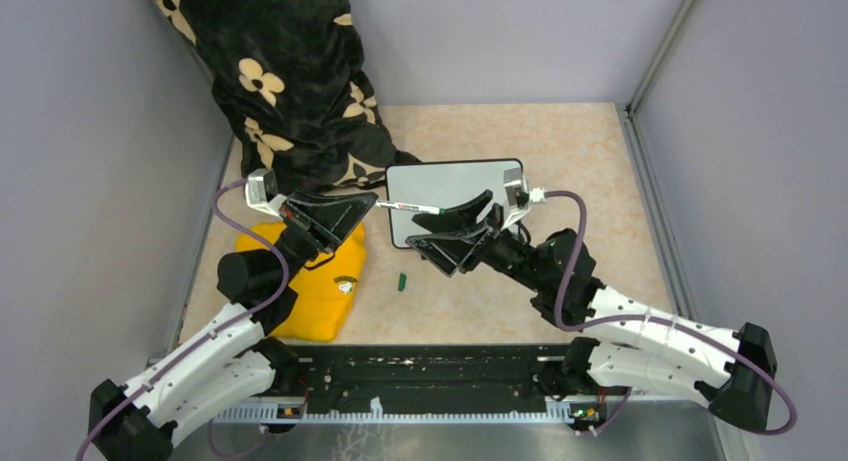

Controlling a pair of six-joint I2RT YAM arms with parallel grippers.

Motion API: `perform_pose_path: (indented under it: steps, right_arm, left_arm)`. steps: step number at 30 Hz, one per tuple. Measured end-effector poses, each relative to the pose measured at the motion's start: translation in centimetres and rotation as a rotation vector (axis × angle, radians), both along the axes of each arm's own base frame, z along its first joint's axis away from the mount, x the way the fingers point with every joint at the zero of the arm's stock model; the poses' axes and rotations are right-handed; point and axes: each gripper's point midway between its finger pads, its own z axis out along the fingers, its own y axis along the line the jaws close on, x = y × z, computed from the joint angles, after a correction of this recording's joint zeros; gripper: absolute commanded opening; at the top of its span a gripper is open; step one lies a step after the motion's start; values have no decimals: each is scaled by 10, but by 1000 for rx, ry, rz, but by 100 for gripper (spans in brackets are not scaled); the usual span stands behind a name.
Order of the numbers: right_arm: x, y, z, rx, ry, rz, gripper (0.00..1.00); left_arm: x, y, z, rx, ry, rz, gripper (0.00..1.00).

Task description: Write a sentence on the whiteboard

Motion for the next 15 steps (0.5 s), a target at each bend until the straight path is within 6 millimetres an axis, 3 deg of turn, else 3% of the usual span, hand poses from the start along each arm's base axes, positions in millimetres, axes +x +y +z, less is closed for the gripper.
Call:
perform_pose_path:
  steps: [5,15]
  right_arm:
    - [6,-5,27,79,-23,-39,51]
    - [24,1,29,123,31,-52,45]
  left_arm:
    - [1,-1,0,-13,16,-14,0]
    - [4,-2,0,-31,37,-30,0]
